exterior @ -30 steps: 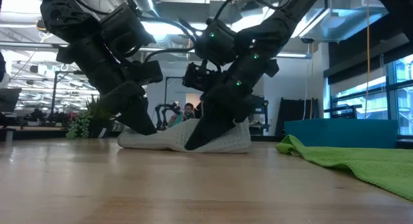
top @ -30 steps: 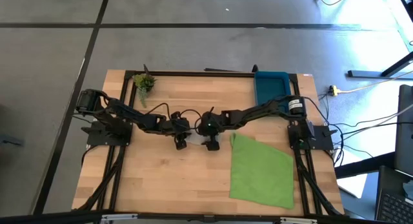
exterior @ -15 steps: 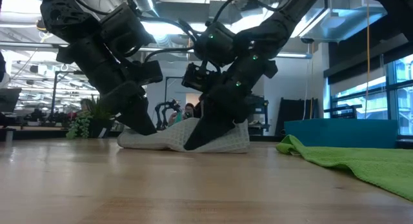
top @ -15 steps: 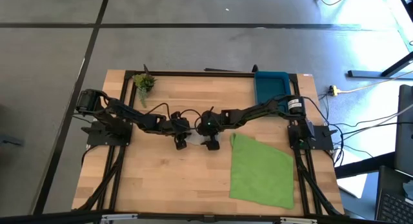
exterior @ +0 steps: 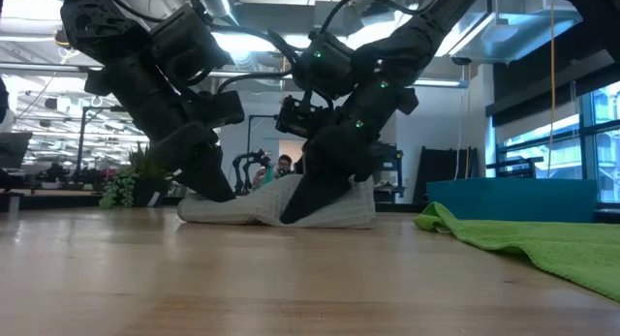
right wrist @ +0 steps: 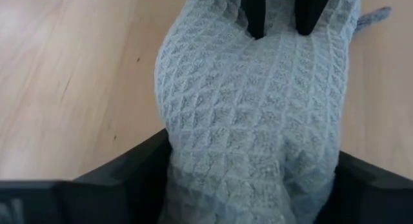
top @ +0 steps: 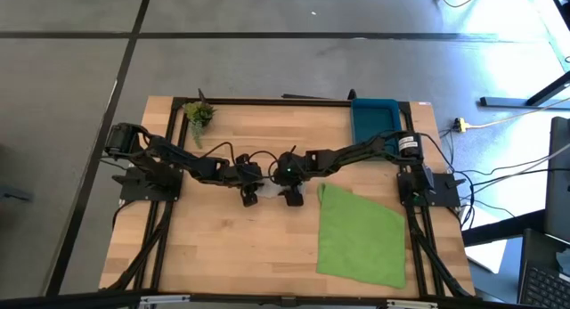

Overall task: Roll microfiber towels into tight, uniform cylinder then place into a basket
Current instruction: Put the gray towel into the blue bin

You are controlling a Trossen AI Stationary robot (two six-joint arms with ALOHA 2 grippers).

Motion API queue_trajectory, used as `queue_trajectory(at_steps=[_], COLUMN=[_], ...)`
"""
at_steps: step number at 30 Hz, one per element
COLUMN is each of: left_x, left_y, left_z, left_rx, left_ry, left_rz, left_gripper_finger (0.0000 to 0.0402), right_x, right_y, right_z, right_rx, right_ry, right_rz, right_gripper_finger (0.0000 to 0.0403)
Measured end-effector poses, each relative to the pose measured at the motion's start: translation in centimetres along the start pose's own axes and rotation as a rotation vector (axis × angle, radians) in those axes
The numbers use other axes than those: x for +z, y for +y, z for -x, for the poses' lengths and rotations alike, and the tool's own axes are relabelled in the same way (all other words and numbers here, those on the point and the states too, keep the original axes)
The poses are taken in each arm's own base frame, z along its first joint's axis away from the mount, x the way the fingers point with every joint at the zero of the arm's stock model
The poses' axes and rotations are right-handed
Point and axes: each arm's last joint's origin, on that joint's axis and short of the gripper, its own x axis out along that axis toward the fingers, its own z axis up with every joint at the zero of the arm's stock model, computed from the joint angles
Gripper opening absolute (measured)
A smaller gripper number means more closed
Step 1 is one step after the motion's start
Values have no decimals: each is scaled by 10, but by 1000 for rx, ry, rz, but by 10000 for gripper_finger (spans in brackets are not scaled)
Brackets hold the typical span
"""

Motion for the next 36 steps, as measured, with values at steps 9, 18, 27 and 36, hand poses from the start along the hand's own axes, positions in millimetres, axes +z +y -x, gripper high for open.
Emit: queue_trajectory(at_steps=[9, 18, 27, 36], left_x=[0, 0, 0, 0], left_y=[0, 0, 0, 0], left_z=[0, 0, 0, 0], left_rx=[0, 0, -1, 0], left_ry=[0, 0, -3, -2], left_rz=[0, 0, 1, 2], left_gripper_finger=[98, 98, 98, 98], right_x=[2, 2, 3, 4], right_y=[0, 0, 0, 0], right_z=[-1, -1, -2, -2], right_rx=[1, 4, 17, 30], right_ry=[-32, -39, -54, -64], right_rz=[2, 6, 9, 10], right_gripper_finger=[190, 152, 150, 150])
